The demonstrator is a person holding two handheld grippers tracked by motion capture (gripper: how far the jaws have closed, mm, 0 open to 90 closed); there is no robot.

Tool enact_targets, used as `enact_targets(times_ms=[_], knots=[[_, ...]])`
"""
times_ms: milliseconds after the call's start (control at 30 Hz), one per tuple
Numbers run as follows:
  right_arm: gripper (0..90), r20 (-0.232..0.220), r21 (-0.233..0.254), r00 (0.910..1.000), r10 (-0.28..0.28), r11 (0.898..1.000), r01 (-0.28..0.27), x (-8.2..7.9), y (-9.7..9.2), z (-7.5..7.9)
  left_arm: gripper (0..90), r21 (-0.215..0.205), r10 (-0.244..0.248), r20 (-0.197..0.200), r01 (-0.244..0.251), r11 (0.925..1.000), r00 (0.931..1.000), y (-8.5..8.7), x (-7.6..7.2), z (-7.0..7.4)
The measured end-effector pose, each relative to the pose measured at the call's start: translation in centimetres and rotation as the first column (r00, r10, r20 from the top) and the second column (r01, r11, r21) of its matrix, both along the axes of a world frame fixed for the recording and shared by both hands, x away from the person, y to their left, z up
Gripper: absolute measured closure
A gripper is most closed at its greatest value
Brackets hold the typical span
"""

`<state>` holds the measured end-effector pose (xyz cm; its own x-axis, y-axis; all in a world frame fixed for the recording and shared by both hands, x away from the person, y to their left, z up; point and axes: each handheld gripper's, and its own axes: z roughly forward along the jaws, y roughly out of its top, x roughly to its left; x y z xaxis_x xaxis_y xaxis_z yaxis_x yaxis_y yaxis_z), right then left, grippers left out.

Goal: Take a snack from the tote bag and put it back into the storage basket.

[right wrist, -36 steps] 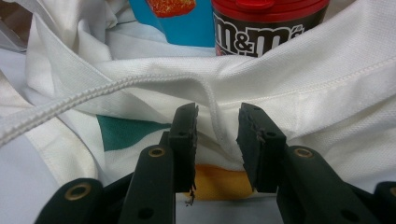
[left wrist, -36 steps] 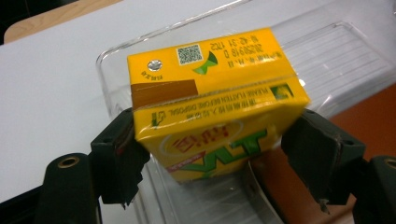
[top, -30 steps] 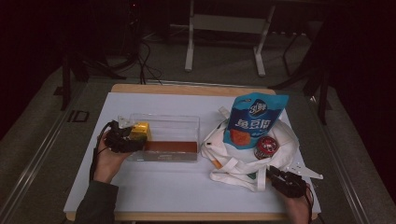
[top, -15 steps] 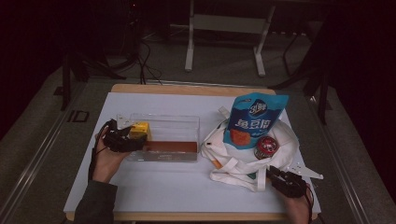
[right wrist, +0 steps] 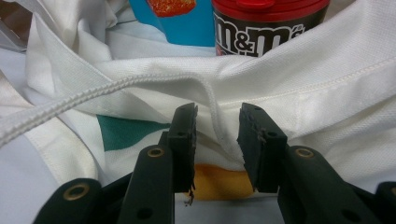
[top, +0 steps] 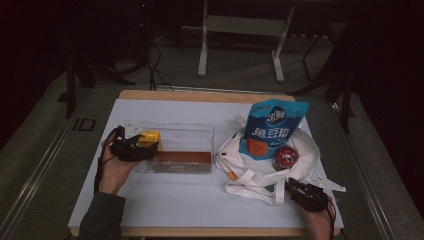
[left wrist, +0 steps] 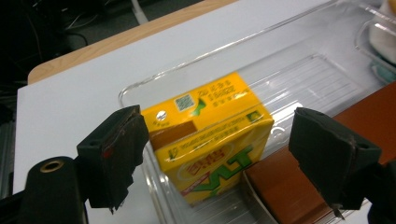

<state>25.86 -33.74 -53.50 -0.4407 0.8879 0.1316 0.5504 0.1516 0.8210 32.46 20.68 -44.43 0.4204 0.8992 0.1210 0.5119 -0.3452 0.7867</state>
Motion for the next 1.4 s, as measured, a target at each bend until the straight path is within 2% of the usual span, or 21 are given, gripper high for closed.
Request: enact_targets(times_ms=[133, 733, 967, 1200, 1400], knots=[[66.4, 0.001, -0.001, 1.0, -0.001, 1.0, 0.001, 0.0, 0.0, 0.0, 18.5, -0.002, -0.024, 0.015, 0.024, 0.9997, 0.9996, -0.5, -0.2, 0.4], [64.5, 0.005, -0.001, 1.0, -0.006, 1.0, 0.007, 0.0, 0.1, 0.0, 18.4, 0.026, -0.083, 0.008, 0.083, 0.9962, 0.9965, -2.7, -0.3, 1.0], [64.3, 0.003, 0.001, 1.0, -0.006, 1.0, 0.006, 0.0, 0.0, 0.0, 19.4, 0.027, -0.103, 0.017, 0.102, 0.9944, 0.9946, -3.4, -0.5, 1.1], [64.3, 0.004, -0.001, 1.0, -0.006, 1.0, 0.006, 0.0, 0.0, 0.0, 20.8, 0.02, -0.127, 0.02, 0.127, 0.9917, 0.9917, -4.3, -0.7, 1.0], [64.3, 0.006, -0.002, 1.0, -0.006, 1.0, 0.006, 0.0, 0.0, 0.0, 22.7, 0.005, -0.175, 0.009, 0.175, 0.9846, 0.9846, -5.2, -0.8, 0.6]])
